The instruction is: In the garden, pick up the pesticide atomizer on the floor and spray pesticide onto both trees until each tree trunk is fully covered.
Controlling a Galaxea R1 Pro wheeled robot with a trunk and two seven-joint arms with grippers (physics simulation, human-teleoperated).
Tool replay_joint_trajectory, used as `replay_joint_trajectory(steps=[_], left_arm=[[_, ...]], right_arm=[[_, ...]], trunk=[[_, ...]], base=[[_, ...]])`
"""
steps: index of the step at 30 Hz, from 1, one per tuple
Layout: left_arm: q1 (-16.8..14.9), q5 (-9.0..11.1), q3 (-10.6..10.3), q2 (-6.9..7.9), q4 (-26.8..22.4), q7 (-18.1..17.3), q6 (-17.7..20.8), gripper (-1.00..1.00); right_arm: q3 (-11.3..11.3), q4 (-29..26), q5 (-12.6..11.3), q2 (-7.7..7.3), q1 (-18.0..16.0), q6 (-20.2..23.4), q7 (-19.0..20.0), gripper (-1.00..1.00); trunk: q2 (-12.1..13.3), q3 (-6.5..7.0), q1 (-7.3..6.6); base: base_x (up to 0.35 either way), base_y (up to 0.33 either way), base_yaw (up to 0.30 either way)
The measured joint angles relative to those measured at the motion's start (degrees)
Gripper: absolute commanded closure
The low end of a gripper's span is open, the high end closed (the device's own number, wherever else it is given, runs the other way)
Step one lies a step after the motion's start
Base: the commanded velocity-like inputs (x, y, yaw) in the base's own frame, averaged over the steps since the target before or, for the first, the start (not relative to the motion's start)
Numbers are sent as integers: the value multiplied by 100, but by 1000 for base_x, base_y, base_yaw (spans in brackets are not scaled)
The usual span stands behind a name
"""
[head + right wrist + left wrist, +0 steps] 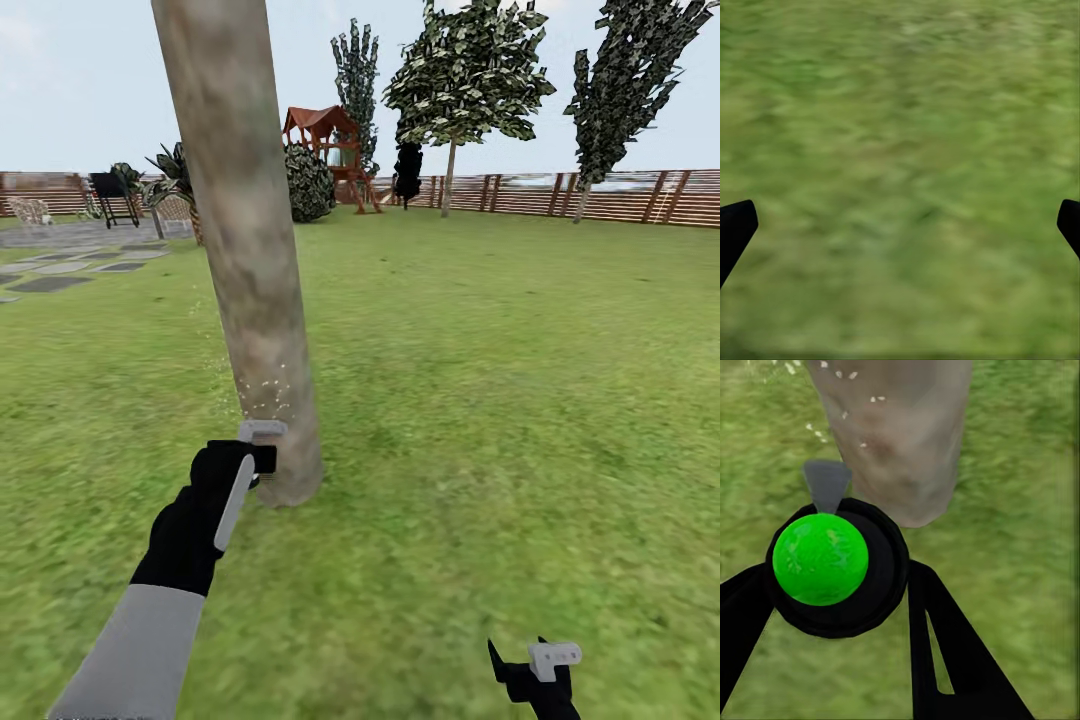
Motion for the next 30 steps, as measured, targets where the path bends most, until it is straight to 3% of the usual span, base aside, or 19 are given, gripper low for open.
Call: replay_joint_trajectory(steps=[4,8,11,14,16,18,23,26,30], left_arm=[[-71,-75,82,143,-83,5,46,100],[-83,-29,163,297,-107,9,41,100],[-85,15,146,248,-156,6,41,100],[-85,52,22,40,-389,0,62,100],[-116,-5,-20,-16,-429,3,79,100],[-152,-36,-11,6,-440,6,85,100],[-163,-64,90,352,-514,10,96,100],[-124,-8,104,358,-523,9,90,100],[-155,25,33,210,-623,9,88,100]], right_arm=[[0,2,0,0,0,0,0,-100],[0,3,0,0,0,0,0,-100],[0,4,0,0,0,0,0,-100],[0,3,0,0,0,0,0,-100],[0,1,0,0,0,0,0,-100],[0,2,0,0,0,0,0,-100],[0,4,0,0,0,0,0,-100],[0,0,0,0,0,0,0,-100],[0,4,0,0,0,0,0,-100]], trunk=[[0,0,0],[0,0,0],[0,0,0],[0,0,0],[0,0,0],[0,0,0],[0,0,0],[0,0,0],[0,0,0]], base=[[0,0,0],[0,0,0],[0,0,0],[0,0,0],[0,0,0],[0,0,0],[0,0,0],[0,0,0],[0,0,0]])
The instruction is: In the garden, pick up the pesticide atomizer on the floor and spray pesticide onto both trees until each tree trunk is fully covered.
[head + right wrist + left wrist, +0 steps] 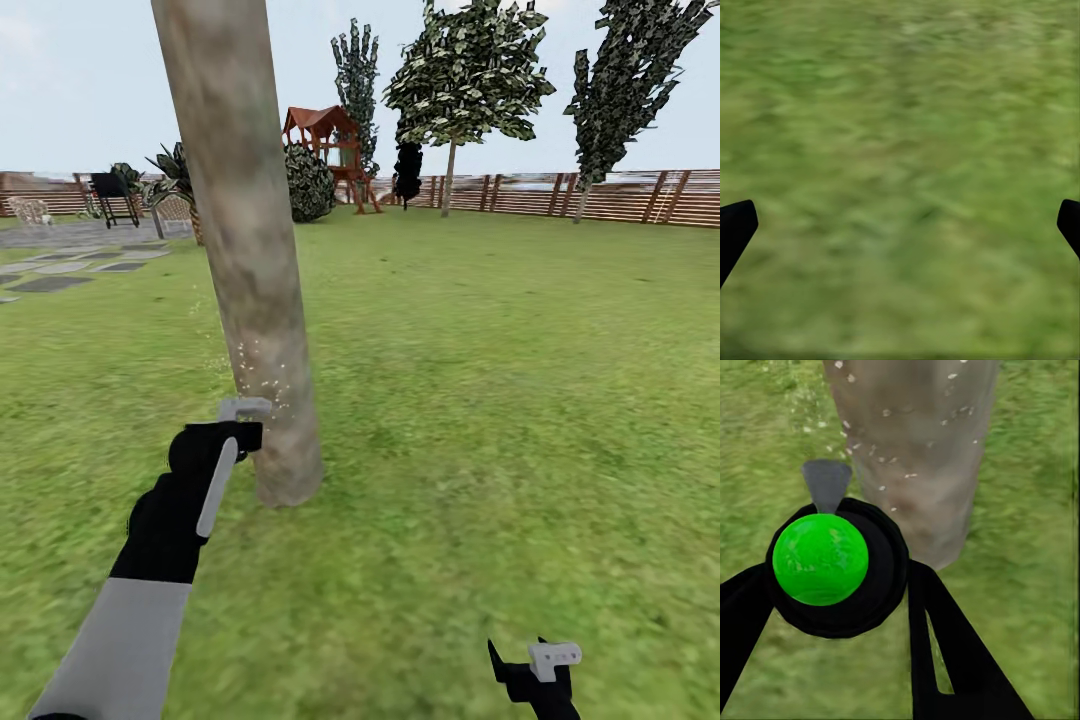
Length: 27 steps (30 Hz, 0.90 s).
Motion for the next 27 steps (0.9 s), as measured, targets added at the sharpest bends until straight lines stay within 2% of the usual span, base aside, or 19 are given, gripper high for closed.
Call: replay_joint_trajectory(steps=[2,3,6,9,11,12,15,18,23,25,27], left_arm=[[-22,13,-104,-247,-216,5,2,100],[-40,-31,-111,-269,-244,7,10,100],[-62,-70,-81,-218,-262,11,16,100],[-63,-101,147,64,-267,11,23,100],[-37,-48,160,95,-267,9,13,100],[-21,-23,135,72,-268,9,10,100],[-11,-23,-116,53,-268,9,11,100],[-4,-37,-177,50,-268,9,13,100],[-9,-17,-233,8,-276,9,11,100],[-15,3,-247,-47,-276,9,11,100],[-33,43,-265,-225,-277,8,6,100]], right_arm=[[0,0,0,0,0,0,-1,-100],[0,0,0,0,0,0,0,-100],[0,-1,0,0,0,0,0,-100],[0,0,0,0,0,0,0,-100],[0,0,0,0,0,0,0,-100],[0,0,0,0,0,0,0,-100],[0,0,0,0,0,0,-1,-100],[-2,-3,0,-2,0,7,0,-100],[-9,-8,0,-9,0,7,0,-100],[-9,-8,0,-13,0,8,0,-100],[-9,-8,0,-17,0,6,0,-100]], trunk=[[0,0,0],[0,0,0],[0,0,0],[0,0,0],[0,0,0],[0,0,0],[0,0,0],[0,0,0],[0,0,0],[0,0,0],[0,0,0]], base=[[0,0,0],[0,0,0],[0,0,0],[0,0,0],[0,0,0],[0,0,0],[152,0,0],[262,0,0],[28,0,0],[1,0,0],[0,0,0]])
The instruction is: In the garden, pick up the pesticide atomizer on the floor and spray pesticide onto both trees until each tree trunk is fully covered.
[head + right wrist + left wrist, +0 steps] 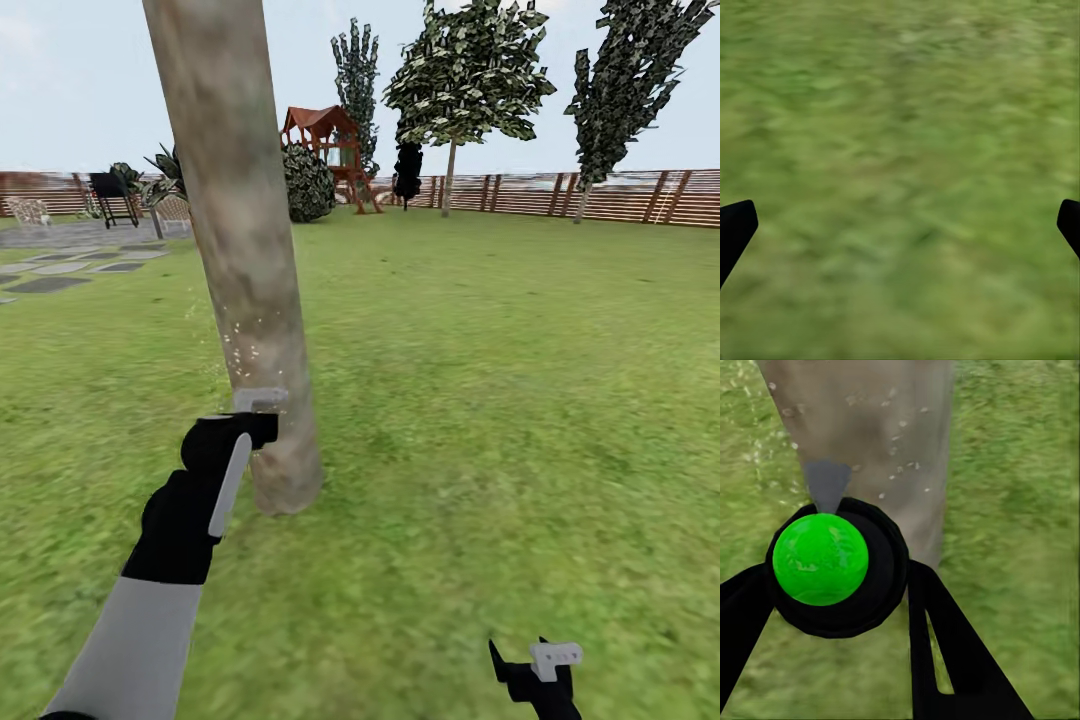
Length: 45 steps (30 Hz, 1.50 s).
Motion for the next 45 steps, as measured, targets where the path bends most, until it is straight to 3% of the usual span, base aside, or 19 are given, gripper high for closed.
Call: replay_joint_trajectory(steps=[4,11,22,32,34,38,44,45], left_arm=[[-11,-76,-1,-90,0,1,8,100],[79,-162,40,17,7,9,8,100],[142,-158,49,31,15,10,1,100],[535,-133,78,85,87,9,-7,100],[572,-146,94,116,87,10,-1,100],[673,-135,359,427,88,-21,-7,100],[958,-98,385,461,79,18,-86,100],[1141,-84,391,449,86,32,-96,100]], right_arm=[[2,0,0,0,0,2,0,-100],[6,7,0,0,0,2,-1,-100],[6,9,0,0,0,2,-3,-100],[8,9,0,0,0,2,-6,-100],[9,9,0,0,0,2,-6,-100],[9,9,0,0,0,2,-7,-100],[9,9,0,1,0,2,-6,-100],[10,9,1,7,0,2,-5,-100]], trunk=[[0,0,0],[0,0,0],[0,0,0],[0,0,0],[0,0,0],[0,0,0],[0,0,0],[0,-1,1]], base=[[0,0,0],[5,-1,0],[144,-96,0],[1,-1,0],[0,0,0],[0,0,0],[0,0,0],[0,0,0]])
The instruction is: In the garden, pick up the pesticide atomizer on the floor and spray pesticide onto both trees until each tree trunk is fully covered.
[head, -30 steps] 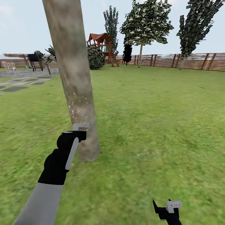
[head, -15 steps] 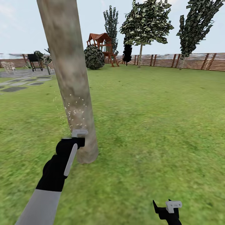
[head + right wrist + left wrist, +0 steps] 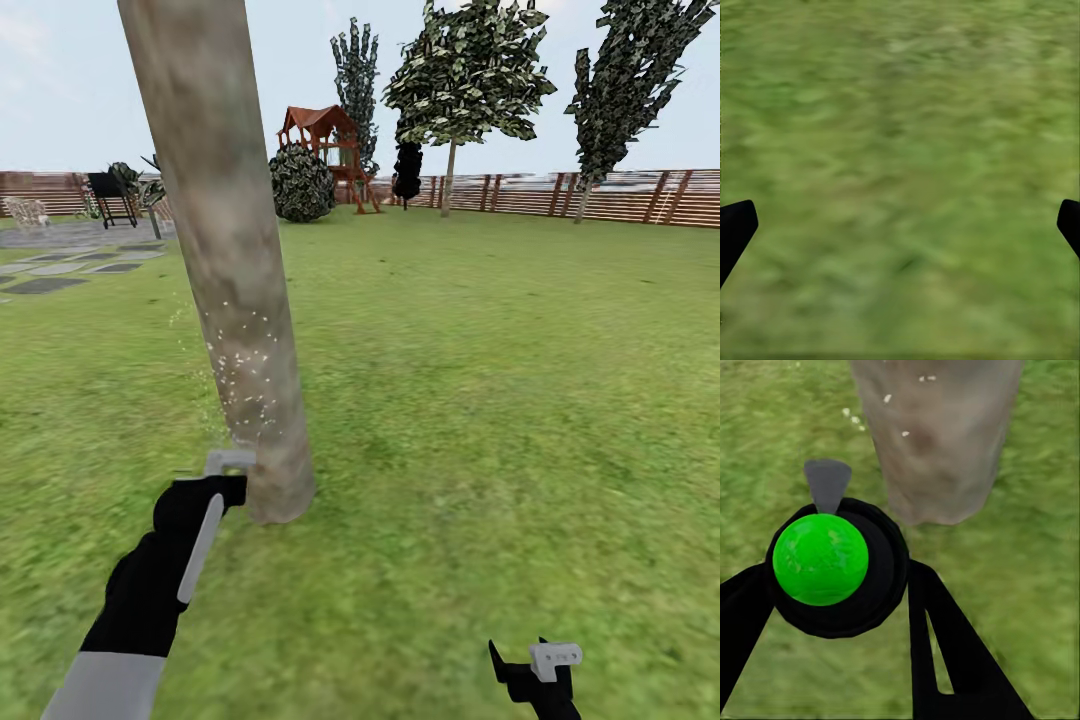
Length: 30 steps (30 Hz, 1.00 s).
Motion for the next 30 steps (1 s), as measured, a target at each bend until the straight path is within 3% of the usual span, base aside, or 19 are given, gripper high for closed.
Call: replay_joint_trajectory(steps=[6,14,16,18,21,30], left_arm=[[446,18,14,-25,2,-46,-160,100],[492,66,100,1,208,-62,-254,100],[493,23,245,23,628,-50,-282,100],[492,55,569,-9,1139,-49,-610,100],[491,56,742,-20,1614,-24,-1378,100],[499,81,756,-51,1770,-48,-1560,100]], right_arm=[[0,0,0,5,0,0,5,-100],[0,0,0,10,0,0,6,-100],[0,0,0,10,0,0,6,-100],[-1,0,0,10,0,0,6,-100],[0,0,2,18,0,0,7,-100],[7,0,4,28,0,0,6,-100]], trunk=[[0,1,0],[0,1,0],[0,0,0],[0,1,0],[0,1,0],[0,1,0]], base=[[0,0,0],[2,-162,0],[1,-24,0],[0,-7,0],[0,-1,0],[71,-220,119]])
